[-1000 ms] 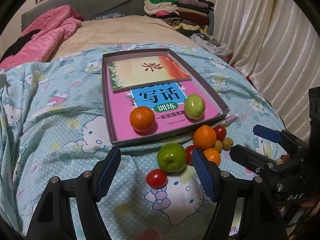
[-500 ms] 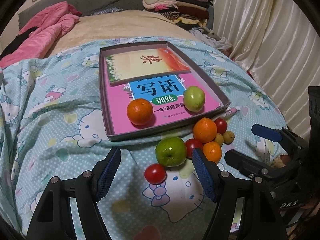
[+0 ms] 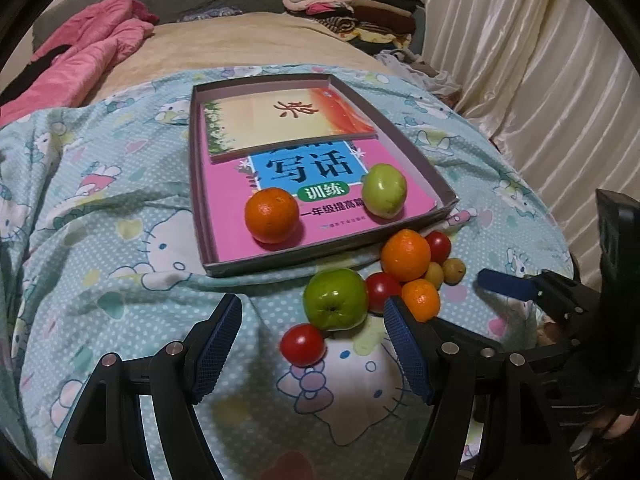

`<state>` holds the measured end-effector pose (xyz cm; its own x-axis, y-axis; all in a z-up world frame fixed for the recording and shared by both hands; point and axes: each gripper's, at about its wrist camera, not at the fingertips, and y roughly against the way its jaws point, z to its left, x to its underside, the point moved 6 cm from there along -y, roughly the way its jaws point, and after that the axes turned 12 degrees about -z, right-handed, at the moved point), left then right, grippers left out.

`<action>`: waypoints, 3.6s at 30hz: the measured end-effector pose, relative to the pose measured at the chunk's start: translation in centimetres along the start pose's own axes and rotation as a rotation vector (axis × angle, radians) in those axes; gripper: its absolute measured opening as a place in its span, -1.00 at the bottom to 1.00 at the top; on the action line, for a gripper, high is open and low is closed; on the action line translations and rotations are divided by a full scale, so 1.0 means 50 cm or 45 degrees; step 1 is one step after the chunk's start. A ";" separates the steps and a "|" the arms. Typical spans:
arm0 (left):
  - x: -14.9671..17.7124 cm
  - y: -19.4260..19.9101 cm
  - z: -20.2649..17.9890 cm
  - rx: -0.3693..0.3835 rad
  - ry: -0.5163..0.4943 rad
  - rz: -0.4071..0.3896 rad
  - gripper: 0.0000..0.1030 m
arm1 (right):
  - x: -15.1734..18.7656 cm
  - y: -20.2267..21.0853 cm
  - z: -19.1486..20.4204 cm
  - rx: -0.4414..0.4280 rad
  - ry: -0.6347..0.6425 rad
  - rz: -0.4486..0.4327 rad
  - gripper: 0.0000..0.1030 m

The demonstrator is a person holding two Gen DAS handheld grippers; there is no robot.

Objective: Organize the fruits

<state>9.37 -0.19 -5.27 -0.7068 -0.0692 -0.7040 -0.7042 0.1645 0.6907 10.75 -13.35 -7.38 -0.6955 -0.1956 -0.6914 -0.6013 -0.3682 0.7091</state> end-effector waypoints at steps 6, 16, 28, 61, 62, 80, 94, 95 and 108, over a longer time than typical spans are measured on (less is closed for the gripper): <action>0.011 -0.013 -0.016 0.023 -0.038 0.034 0.46 | 0.013 -0.014 0.011 -0.056 0.002 0.047 0.15; 0.014 -0.038 -0.009 0.049 -0.018 0.059 0.26 | 0.024 -0.036 0.018 -0.100 -0.020 0.086 -0.15; 0.019 -0.078 -0.012 0.073 -0.021 0.114 0.04 | 0.019 -0.063 0.022 -0.120 -0.009 0.081 -0.28; 0.000 -0.115 0.014 0.159 0.112 0.093 -0.07 | 0.008 -0.081 0.028 -0.186 0.036 0.068 -0.37; 0.000 -0.114 0.012 0.157 0.104 0.089 -0.07 | 0.008 -0.080 0.030 -0.186 0.041 0.067 -0.37; 0.005 -0.073 0.007 0.132 0.080 0.060 -0.07 | -0.011 -0.044 0.028 -0.222 0.031 -0.023 -0.38; 0.002 -0.069 0.023 0.101 0.112 0.049 -0.07 | -0.004 -0.044 0.026 -0.224 0.044 -0.014 -0.52; 0.002 -0.070 0.023 0.101 0.112 0.051 -0.07 | -0.003 -0.042 0.025 -0.223 0.044 -0.013 -0.52; 0.002 -0.086 0.021 0.106 0.107 0.066 -0.08 | 0.042 -0.072 0.039 -0.185 0.089 0.122 -0.23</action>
<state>12.42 0.14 -8.49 -0.7477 -0.1402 -0.6491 -0.6610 0.2506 0.7073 10.68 -10.66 -11.09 -0.7150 -0.2968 -0.6330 -0.4669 -0.4712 0.7483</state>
